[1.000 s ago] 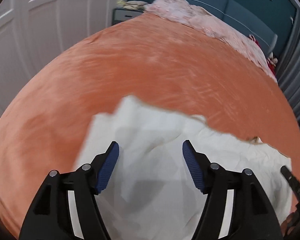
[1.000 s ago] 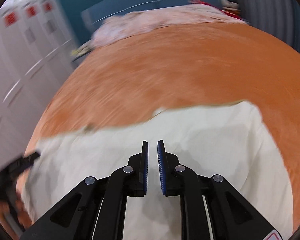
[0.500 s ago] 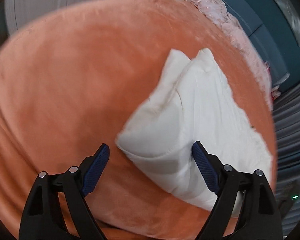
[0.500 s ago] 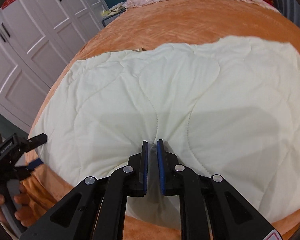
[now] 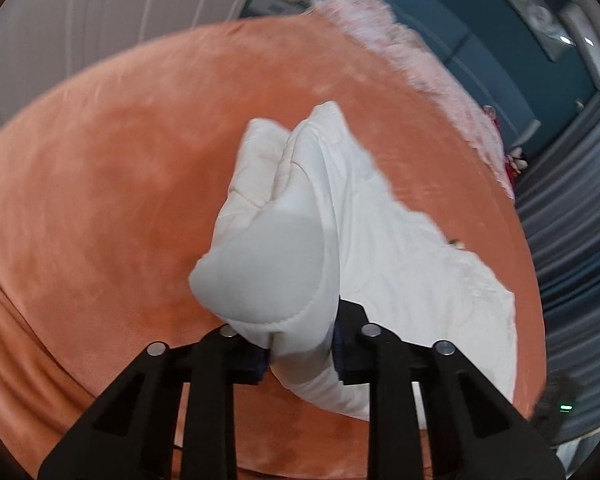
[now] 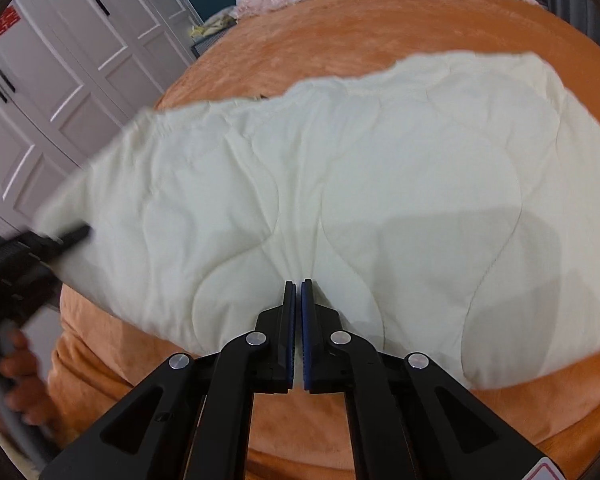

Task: Fold large clothes

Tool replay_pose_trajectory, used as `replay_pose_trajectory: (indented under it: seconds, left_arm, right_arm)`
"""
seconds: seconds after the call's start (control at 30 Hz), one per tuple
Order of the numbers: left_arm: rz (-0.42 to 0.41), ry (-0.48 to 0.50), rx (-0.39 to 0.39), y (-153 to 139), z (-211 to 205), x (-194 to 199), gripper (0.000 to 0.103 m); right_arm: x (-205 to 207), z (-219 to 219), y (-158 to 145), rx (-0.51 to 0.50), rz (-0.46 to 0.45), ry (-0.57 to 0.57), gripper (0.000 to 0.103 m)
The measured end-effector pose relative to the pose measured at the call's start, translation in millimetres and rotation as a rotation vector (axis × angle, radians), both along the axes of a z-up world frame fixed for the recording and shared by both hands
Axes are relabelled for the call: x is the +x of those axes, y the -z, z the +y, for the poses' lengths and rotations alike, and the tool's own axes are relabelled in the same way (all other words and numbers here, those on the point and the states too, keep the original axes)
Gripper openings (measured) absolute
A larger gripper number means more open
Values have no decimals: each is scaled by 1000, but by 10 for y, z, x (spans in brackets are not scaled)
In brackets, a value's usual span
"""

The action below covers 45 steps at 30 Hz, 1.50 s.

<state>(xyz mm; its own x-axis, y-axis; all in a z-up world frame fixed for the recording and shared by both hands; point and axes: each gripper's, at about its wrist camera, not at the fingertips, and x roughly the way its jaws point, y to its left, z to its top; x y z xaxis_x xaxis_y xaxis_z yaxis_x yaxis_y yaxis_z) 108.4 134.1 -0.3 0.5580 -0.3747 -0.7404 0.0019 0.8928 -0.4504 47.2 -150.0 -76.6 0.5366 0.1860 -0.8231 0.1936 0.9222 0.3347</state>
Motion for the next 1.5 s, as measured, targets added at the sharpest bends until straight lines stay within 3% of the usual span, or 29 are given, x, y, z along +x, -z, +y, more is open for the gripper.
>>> replay_pose_trajectory:
  seconds: [0.23,0.37,0.43,0.6,0.93,1.07,1.1,1.2,1.33,1.43,1.5]
  left_arm:
    - [-183,191,48,-733,-690,-434,18]
    - [-243,331,86,-912,-1236,-605,17]
    - [-268,403,120,-956,-1533,-706,17]
    - [-262,543,174,-852,-2186,-878,17]
    - [-114,663,269,-193,-3100,-936,18]
    - [-98,645,235,-175,-3076,-955,25]
    - [-107,645,215,-223,-3029,-966,32]
    - [-147,637,185,-394,-2841,-1045,56]
    - [-184,569,188,-554,-2432,-1124,78]
    - [-128,515,160,-504,-2117,-1079,81]
    - [-100,472,180,-417,-1950,-1032,84]
  right_arm:
    - [117,-52,173,31,-24,1,0]
    - [23,-240,99,153,-17,7,0]
    - [-109,-332,-34,165,-27,9,0]
    - [-621,-726,-408,105,-53,73,4]
    - [-1320,-1354,-627,1,-63,225,8]
    - [-1408,-1369,-753,14,-97,237,12]
    - [-1438,-1376,-821,7,-115,234,16]
    - [-1534,-1336,-1016,-6,-179,213,42]
    - [-1501,-1244,-1301,-4,-253,167,57]
    - [-1368,-1103,-1389,1,-282,127,59]
    - [-1204,-1005,-1414,-3,-285,97,59]
